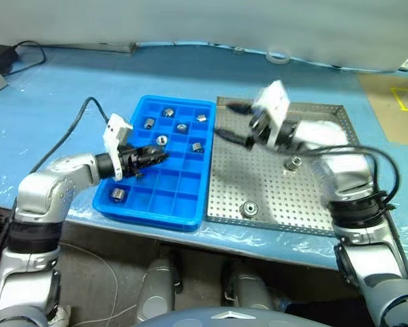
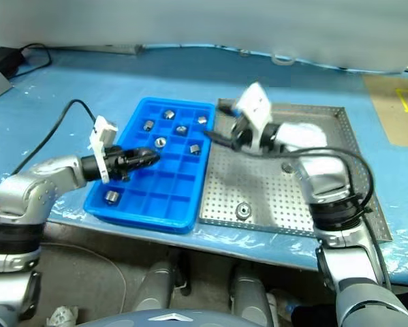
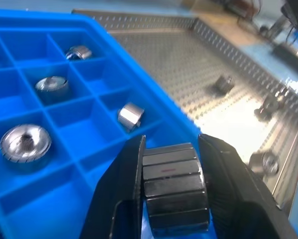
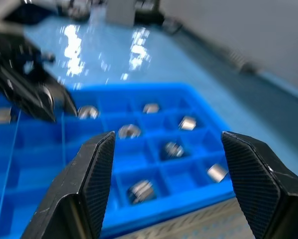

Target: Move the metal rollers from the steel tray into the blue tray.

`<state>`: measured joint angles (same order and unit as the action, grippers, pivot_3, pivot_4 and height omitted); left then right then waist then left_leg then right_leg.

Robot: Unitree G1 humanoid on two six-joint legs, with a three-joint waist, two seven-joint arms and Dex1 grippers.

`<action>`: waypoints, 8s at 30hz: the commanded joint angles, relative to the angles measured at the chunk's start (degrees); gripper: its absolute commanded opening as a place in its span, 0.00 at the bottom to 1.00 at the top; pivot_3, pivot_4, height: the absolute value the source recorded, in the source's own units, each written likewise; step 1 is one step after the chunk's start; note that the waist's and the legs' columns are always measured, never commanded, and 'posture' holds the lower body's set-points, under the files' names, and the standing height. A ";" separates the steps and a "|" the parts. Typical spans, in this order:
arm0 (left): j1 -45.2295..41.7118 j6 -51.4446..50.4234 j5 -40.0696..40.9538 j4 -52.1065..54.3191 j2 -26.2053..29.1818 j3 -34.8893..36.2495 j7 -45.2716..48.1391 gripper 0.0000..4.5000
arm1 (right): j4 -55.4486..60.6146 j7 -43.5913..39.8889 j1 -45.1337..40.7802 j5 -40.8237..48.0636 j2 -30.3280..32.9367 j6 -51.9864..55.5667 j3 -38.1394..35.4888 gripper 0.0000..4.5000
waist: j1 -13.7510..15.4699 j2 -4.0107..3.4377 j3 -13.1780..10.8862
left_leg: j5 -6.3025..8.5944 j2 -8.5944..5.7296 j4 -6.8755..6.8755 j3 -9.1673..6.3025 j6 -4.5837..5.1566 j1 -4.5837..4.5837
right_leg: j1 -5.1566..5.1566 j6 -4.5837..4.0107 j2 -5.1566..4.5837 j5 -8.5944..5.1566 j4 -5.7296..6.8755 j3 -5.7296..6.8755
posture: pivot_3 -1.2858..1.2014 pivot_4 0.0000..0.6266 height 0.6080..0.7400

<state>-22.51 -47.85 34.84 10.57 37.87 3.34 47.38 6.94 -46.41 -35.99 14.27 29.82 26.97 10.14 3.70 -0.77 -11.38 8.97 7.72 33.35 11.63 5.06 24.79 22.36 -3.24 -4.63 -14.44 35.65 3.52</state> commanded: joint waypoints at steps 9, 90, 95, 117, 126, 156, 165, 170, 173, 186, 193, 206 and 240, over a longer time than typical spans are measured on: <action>6.38 10.37 -6.37 2.46 -0.72 -1.65 0.00 0.30 | -6.26 -1.26 -0.58 -3.46 -1.41 -7.74 0.30 0.79 | 0.34 0.06 -0.01 | -0.27 0.05 -0.35 -0.01 -0.41 -0.23 | -0.04 0.03 0.06 0.01 0.05 -0.02 | 0.52 0.24 1.00; -24.93 25.02 -15.21 -32.78 -21.57 -3.71 -3.23 0.92 | -9.66 10.08 4.97 -5.92 3.39 -4.84 -12.22 0.80 | -4.50 0.06 0.02 | -0.13 0.23 -0.03 0.09 -0.10 -0.68 | -0.44 0.03 0.27 0.05 0.11 -0.19 | 0.43 0.24 1.00; -27.88 28.80 -15.86 -38.35 -19.12 1.88 -8.28 0.92 | -21.00 11.86 -2.50 -7.41 -4.60 -9.90 -8.80 0.80 | -4.34 0.06 0.03 | -0.21 0.22 -0.04 0.09 0.05 -0.54 | -0.35 0.03 0.27 0.05 0.08 -0.18 | 0.45 0.24 1.00; -18.12 21.78 -14.85 -24.87 -15.40 5.94 -14.15 0.92 | -75.16 19.62 -23.23 -13.79 -18.77 -33.90 -9.58 0.80 | -0.90 0.08 0.02 | -0.11 0.22 0.92 0.05 0.17 0.62 | 0.68 -0.12 -0.06 0.01 1.15 0.09 | 0.53 0.24 1.00; -18.17 19.93 -14.95 -23.67 -16.09 4.50 -13.65 0.92 | -77.77 20.65 -22.17 -13.44 -19.35 -34.75 -11.56 0.80 | -0.67 0.08 0.03 | -0.16 0.23 0.84 0.05 0.08 0.38 | 0.46 -0.12 -0.05 0.01 1.14 0.06 | 0.52 0.24 1.00; -16.76 18.23 -14.99 -23.24 -19.54 1.29 -12.97 0.92 | -77.26 22.39 -22.53 -11.95 -19.97 -32.79 -16.16 0.80 | -0.66 0.07 0.01 | -0.10 0.23 0.82 0.06 0.20 0.92 | 0.98 -0.12 -0.05 0.01 1.05 0.10 | 0.51 0.24 1.00; -16.67 17.75 -14.87 -22.73 -20.57 1.22 -13.34 0.92 | -78.44 27.07 -22.95 -13.84 -21.83 -33.48 -15.36 0.80 | -1.05 0.07 0.01 | -0.11 0.23 0.80 0.06 0.17 0.87 | 0.96 -0.12 -0.04 0.01 1.05 0.07 | 0.51 0.24 1.00; -16.47 17.75 -15.01 -22.96 -20.89 1.25 -13.29 0.93 | -78.51 28.87 -23.57 -14.20 -23.09 -34.13 -15.45 0.66 | -1.19 0.07 0.01 | -0.12 0.23 0.74 0.06 0.15 0.85 | 0.96 -0.12 -0.04 0.01 1.04 0.06 | 0.50 0.24 1.00; -16.37 17.67 -15.00 -22.96 -20.94 1.28 -13.30 0.93 | -78.64 30.29 -24.24 -14.65 -23.80 -33.86 -15.28 0.44 | -1.26 0.07 0.01 | -0.13 0.23 0.69 0.07 0.13 0.85 | 0.98 -0.12 -0.03 0.01 1.02 0.06 | 0.50 0.24 1.00; -15.59 17.06 -14.80 -21.58 -21.46 1.00 -13.03 0.93 | -76.77 27.24 -24.04 -14.31 -22.57 -34.38 -15.38 0.34 | -1.15 0.06 0.00 | -0.13 0.22 0.63 0.09 0.13 0.87 | 0.99 -0.12 -0.04 0.01 0.95 0.06 | 0.51 0.24 1.00; -14.74 15.45 -12.43 -18.82 -21.06 1.22 -10.81 0.93 | -66.77 21.98 -19.12 -13.28 -15.18 -33.33 -15.72 0.34 | -0.82 0.07 -0.02 | -0.11 0.19 0.63 0.09 0.17 0.91 | 0.98 -0.12 -0.05 0.01 0.88 0.06 | 0.50 0.24 1.00; -3.53 3.88 -0.88 7.28 -2.31 6.24 0.89 0.93 | 4.65 -8.38 6.38 9.84 4.71 7.59 -9.77 0.34 | -1.15 0.10 -0.08 | -0.35 0.24 -0.23 0.08 -0.18 0.53 | 0.89 -0.10 0.13 0.01 0.53 0.06 | 0.50 0.24 1.00; 15.86 9.94 -2.68 6.22 2.77 16.74 -7.42 0.93 | -34.49 -11.83 -14.26 -4.51 -19.84 -14.64 8.08 0.34 | 2.81 0.36 0.02 | -0.63 0.20 -1.15 0.03 -0.74 -0.55 | -0.03 -0.06 0.26 -0.02 -0.09 0.07 | 0.60 0.24 1.00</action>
<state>-6.13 -38.14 31.41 14.34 40.52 19.75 40.50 -24.66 -59.55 -48.60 10.58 10.48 15.68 20.11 6.51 -0.40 -11.36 8.33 7.93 32.20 11.66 4.29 24.24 22.34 -3.30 -4.37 -14.47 35.59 3.59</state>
